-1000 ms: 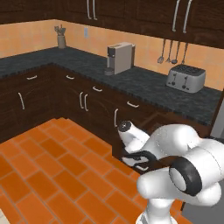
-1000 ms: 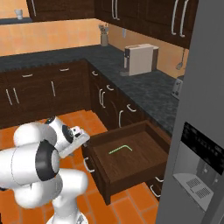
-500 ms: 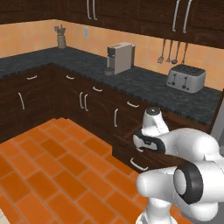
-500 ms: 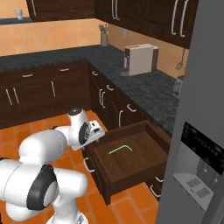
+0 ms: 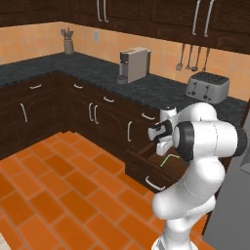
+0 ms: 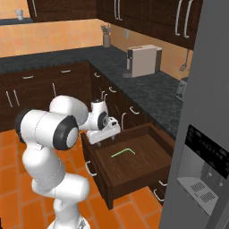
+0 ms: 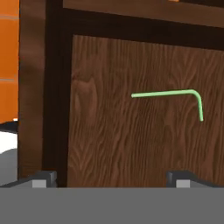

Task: Take a straw from the drawer in front and place it inside the glass cup on the dining counter.

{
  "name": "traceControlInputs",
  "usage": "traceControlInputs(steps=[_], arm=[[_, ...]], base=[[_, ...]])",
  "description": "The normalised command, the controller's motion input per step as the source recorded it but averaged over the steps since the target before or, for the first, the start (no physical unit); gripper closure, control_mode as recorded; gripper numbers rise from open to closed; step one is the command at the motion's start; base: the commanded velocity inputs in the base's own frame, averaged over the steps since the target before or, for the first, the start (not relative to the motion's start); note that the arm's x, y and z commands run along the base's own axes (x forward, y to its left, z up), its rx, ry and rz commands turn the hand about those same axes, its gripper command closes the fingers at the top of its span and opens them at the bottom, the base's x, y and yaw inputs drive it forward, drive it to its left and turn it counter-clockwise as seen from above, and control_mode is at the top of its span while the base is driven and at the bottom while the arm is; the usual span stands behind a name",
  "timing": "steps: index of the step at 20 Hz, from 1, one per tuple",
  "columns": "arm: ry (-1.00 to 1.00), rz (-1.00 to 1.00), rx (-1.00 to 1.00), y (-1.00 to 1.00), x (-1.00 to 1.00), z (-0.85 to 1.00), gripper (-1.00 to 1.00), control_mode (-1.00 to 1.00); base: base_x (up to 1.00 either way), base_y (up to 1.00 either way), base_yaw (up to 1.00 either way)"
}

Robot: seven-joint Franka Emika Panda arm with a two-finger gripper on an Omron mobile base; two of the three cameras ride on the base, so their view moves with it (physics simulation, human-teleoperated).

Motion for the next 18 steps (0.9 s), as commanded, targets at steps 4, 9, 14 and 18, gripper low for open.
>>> traceControlInputs(steps=[4, 9, 14, 18], arm=[[0.29, 0.0, 0.0, -0.43, 0.71, -0.32, -1.0, -1.0], [0.14, 0.05, 0.0, -0.52, 0.41, -0.58, -1.0, -1.0], [0.04, 0.13, 0.0, -0.56, 0.26, -0.67, -1.0, -1.0], [-0.06, 0.24, 0.0, -0.35, 0.0, -0.58, -1.0, -1.0]], base=[[0.0, 0.0, 0.0], [0.0, 0.0, 0.0], [0.0, 0.0, 0.0], [0.0, 0.0, 0.0]])
